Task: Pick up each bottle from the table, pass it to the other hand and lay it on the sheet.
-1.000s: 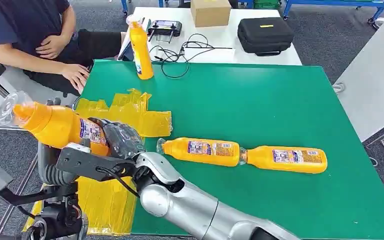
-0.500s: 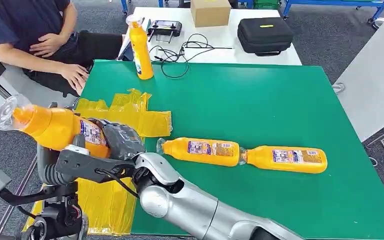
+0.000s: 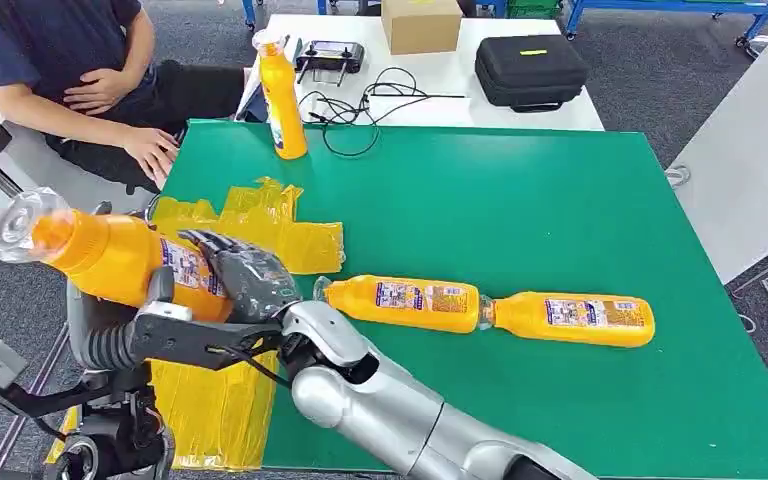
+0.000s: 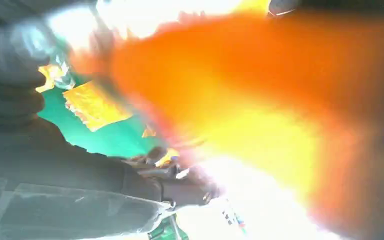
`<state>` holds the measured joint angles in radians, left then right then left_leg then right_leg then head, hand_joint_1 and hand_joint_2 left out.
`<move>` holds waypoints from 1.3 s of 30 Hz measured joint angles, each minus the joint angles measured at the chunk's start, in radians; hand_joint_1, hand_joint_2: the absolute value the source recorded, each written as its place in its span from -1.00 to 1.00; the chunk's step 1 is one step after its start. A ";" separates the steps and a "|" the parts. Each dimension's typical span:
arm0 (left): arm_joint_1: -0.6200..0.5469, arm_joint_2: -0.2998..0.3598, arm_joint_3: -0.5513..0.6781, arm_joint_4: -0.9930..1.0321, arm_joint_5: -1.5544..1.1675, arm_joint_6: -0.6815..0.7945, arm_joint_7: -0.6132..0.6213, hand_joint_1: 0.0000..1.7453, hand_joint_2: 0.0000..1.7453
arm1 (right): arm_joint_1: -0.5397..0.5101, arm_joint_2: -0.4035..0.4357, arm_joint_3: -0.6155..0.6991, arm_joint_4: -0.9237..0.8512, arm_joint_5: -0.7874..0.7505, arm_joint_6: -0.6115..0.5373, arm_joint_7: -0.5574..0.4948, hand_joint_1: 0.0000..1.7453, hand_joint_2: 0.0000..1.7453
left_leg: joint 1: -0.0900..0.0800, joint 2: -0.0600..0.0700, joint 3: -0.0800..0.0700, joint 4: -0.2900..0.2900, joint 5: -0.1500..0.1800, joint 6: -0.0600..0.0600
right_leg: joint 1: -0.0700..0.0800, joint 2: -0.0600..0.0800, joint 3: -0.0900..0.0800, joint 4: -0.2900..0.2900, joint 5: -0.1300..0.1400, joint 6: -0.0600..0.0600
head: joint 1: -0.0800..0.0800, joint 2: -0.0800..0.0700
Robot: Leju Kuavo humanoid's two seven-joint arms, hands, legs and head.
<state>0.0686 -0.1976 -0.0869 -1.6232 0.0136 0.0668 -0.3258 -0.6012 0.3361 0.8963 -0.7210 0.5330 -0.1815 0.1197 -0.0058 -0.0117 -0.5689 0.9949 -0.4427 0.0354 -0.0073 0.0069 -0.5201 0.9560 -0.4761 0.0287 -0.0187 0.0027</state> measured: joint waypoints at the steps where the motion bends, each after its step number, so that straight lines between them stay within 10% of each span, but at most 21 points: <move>1: 0.000 0.000 0.008 -0.005 -0.019 0.011 -0.003 1.00 1.00 | 0.009 -0.006 -0.025 -0.011 0.004 0.006 -0.010 -1.00 -1.00 | 0.000 0.000 0.000 0.000 0.000 0.000 | 0.000 0.000 0.000 0.000 0.000 0.000 | 0.000 0.000; 15: -0.049 0.082 0.161 0.229 -0.503 0.411 -0.097 1.00 1.00 | 0.128 -0.164 -0.461 -0.201 -0.021 0.101 -0.096 -1.00 -1.00 | -0.001 -0.002 0.000 0.000 0.000 0.000 | 0.000 0.000 0.000 0.000 0.000 0.000 | 0.000 0.000; 23: -0.118 0.116 0.145 0.504 -0.538 0.381 -0.098 1.00 1.00 | 0.237 -0.226 -0.560 -0.339 -0.036 0.124 -0.104 -1.00 -1.00 | -0.001 0.001 0.000 0.000 0.000 0.000 | -0.001 0.002 -0.001 0.000 0.000 0.000 | 0.000 0.000; 39: -0.156 0.127 -0.264 0.736 -0.568 0.395 -0.124 1.00 1.00 | 0.296 -0.286 -0.543 -0.418 -0.126 0.158 -0.136 -1.00 -1.00 | -0.003 -0.004 0.005 0.000 0.000 0.000 | -0.003 -0.002 0.007 -0.001 0.000 0.000 | -0.001 0.000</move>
<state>-0.0875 -0.0702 -0.3506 -0.8877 -0.5539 0.4620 -0.4501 -0.3049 0.0500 0.3529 -1.1387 0.4074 -0.0233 -0.0160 -0.0085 -0.0160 -0.5638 0.9949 -0.4428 0.0357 -0.0102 0.0048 -0.5131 0.9554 -0.4762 0.0290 -0.0195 0.0027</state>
